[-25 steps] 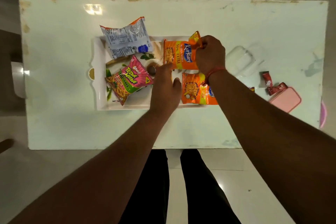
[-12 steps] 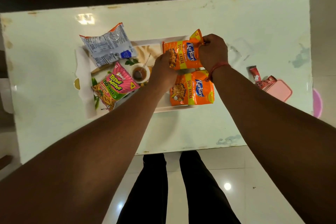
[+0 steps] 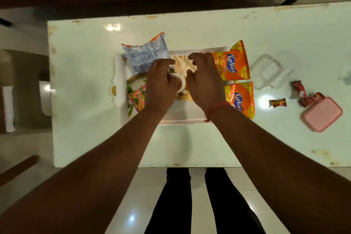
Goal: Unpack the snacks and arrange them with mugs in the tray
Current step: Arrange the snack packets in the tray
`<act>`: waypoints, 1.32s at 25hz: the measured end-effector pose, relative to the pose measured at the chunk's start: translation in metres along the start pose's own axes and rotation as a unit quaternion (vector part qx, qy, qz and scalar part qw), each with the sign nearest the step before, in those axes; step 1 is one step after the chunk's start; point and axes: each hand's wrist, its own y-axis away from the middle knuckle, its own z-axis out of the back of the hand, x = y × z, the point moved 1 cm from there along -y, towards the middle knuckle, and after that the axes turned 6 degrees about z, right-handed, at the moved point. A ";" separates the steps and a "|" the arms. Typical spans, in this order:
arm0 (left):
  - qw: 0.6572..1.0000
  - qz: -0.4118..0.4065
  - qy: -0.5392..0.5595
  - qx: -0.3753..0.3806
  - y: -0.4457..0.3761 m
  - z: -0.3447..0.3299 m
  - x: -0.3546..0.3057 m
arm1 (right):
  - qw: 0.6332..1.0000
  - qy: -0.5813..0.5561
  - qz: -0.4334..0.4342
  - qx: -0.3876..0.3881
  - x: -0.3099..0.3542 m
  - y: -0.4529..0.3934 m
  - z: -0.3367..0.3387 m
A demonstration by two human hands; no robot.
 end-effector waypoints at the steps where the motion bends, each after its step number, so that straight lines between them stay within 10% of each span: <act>1: 0.999 0.023 0.005 -0.023 -0.007 0.010 0.009 | 1.000 -0.002 -0.011 0.022 0.010 -0.013 -0.012; 8: 0.966 0.222 0.109 -0.071 -0.041 0.057 0.046 | 0.953 -0.111 -0.186 0.212 0.048 -0.104 -0.046; 15: 0.881 0.389 0.267 -0.034 -0.046 0.060 0.039 | 0.947 -0.228 -0.217 0.065 0.027 -0.059 -0.036; 33: 0.927 0.322 0.139 0.131 -0.021 -0.026 -0.011 | 0.988 -0.030 -0.136 -0.070 -0.046 -0.015 0.047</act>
